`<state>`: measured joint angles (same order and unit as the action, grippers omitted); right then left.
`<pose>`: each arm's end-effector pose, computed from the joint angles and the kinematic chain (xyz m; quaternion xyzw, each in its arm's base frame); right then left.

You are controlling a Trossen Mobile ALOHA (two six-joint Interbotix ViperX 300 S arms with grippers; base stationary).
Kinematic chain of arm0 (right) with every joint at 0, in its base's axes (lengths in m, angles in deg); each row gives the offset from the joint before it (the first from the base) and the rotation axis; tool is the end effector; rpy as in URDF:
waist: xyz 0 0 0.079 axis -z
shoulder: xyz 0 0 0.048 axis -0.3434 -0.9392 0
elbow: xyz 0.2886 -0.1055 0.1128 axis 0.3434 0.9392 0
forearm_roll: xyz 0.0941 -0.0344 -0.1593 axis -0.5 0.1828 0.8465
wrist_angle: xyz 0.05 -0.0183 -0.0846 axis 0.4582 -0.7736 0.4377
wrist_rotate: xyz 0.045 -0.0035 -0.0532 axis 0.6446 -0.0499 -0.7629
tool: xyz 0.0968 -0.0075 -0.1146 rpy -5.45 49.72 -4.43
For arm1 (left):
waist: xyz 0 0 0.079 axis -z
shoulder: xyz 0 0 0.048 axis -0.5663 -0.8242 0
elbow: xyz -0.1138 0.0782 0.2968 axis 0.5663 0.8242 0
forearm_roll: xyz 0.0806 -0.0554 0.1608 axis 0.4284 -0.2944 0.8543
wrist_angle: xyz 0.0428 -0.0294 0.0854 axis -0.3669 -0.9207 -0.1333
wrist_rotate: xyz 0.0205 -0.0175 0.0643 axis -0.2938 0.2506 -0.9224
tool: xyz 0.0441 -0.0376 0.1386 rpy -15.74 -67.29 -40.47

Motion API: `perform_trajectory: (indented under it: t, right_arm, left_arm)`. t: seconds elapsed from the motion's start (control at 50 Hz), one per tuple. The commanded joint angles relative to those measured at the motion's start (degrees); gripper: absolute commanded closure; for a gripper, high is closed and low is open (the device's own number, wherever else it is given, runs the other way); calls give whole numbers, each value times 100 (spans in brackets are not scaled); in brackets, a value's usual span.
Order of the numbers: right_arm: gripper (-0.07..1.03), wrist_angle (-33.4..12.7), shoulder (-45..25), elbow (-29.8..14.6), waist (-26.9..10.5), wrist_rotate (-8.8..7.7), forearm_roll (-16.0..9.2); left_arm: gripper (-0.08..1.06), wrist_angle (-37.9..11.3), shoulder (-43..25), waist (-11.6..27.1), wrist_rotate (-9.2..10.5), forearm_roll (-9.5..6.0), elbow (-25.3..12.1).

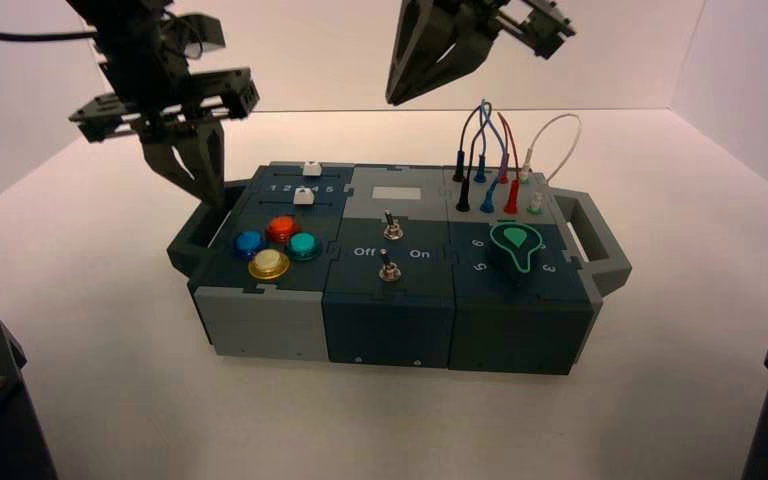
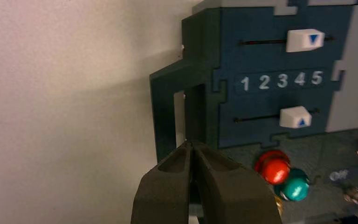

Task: Flip the top switch on with the right gripper.

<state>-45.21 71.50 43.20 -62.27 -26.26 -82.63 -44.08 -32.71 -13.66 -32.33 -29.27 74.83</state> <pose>0.2220 0.2753 0.1286 0.1121 0.5818 0.2514 0.7654 0.2319 -0.1219 0.0183 -0.0255 0.6783 -0.0973 0.7278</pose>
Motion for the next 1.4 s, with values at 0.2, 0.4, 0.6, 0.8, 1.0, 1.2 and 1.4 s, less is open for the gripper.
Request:
perform_trajectory:
  t: [0.2, 0.4, 0.6, 0.8, 1.0, 1.2, 1.4]
  right_arm:
    - [99, -62, -290, -343, -35, 176, -26]
    - [99, -123, -431, -308, -62, 492, -26]
    - [99, -229, -554, -343, -167, 870, -26]
    - [99, -149, -809, -378, -352, 1107, -26]
    - [99, -53, -1169, -475, -439, 1248, -26]
    - [99, 9, -1371, -466, -439, 1248, -26]
    - [99, 88, -1415, -387, -439, 1248, -18]
  left_arm:
    - [101, 255, -316, 26, -26, 9, -149]
    - [101, 378, -457, 53, -26, 26, -167]
    - [101, 536, -633, 53, -26, 53, -220]
    - [101, 721, -940, 53, -35, 79, -229]
    - [101, 791, -1230, 62, -79, 88, -281]
    - [101, 791, -1248, 62, -105, 88, -290]
    - [101, 791, -1248, 62, -114, 88, -290]
